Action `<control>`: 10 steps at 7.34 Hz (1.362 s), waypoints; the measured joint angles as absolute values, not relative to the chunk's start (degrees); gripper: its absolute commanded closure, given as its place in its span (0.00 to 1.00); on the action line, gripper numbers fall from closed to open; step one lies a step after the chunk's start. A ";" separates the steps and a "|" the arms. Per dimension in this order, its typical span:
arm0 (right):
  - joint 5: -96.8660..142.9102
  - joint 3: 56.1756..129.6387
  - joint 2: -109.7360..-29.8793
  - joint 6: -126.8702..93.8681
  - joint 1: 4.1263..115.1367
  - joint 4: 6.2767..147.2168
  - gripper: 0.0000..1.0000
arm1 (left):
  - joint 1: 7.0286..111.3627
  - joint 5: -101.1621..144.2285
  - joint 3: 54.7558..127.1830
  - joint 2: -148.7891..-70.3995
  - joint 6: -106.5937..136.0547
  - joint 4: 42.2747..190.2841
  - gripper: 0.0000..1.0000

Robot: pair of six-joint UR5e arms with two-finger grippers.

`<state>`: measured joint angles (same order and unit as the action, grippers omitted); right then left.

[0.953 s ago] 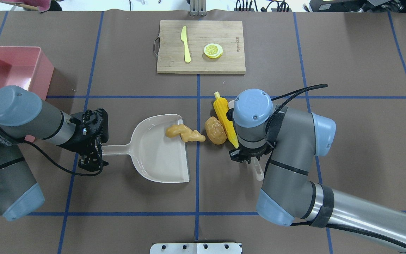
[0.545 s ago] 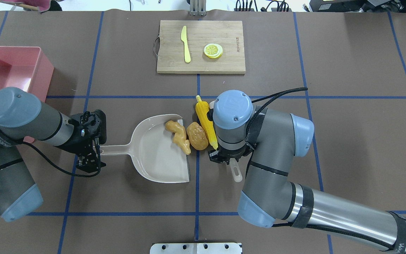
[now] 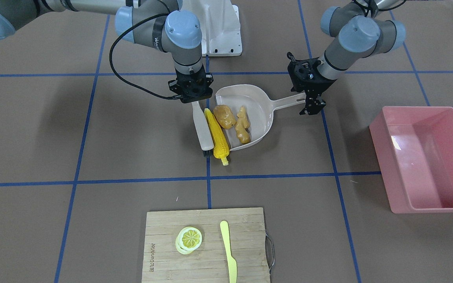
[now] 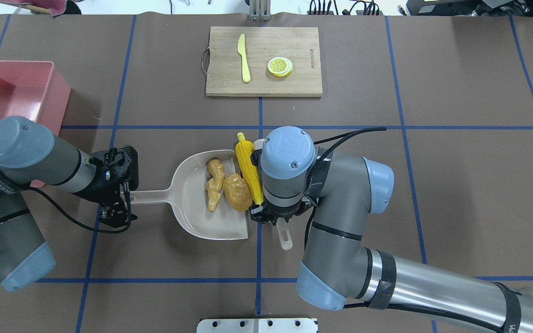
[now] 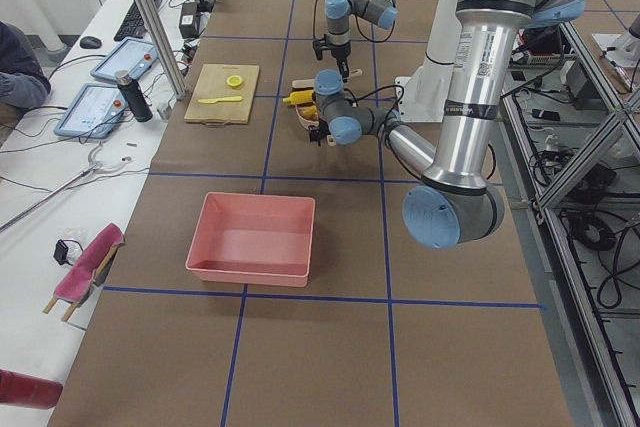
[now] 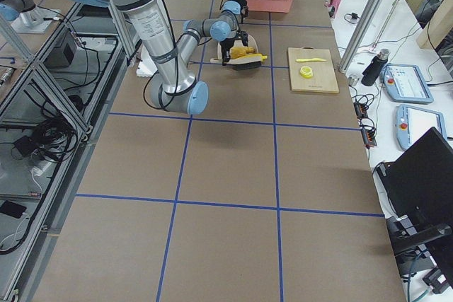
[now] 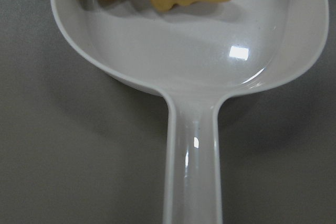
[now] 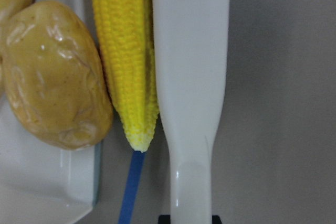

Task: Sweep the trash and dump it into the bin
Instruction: 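Sweep the corn, potato and ginger into the dustpan with the brush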

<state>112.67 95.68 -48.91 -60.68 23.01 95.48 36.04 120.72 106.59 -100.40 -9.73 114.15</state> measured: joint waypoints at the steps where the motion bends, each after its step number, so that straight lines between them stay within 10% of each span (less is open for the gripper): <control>1: 112.70 95.72 -48.95 -62.85 21.85 92.92 1.00 | 36.04 120.75 106.62 -100.29 -9.76 114.23 0.14; 4: 112.68 95.77 -49.61 -68.20 19.80 83.97 1.00 | 36.04 120.78 106.67 -99.87 -9.74 114.34 0.25; 10: 112.71 95.41 -50.01 -79.49 19.66 67.78 1.00 | 36.04 121.24 106.95 -99.32 -9.27 114.33 0.96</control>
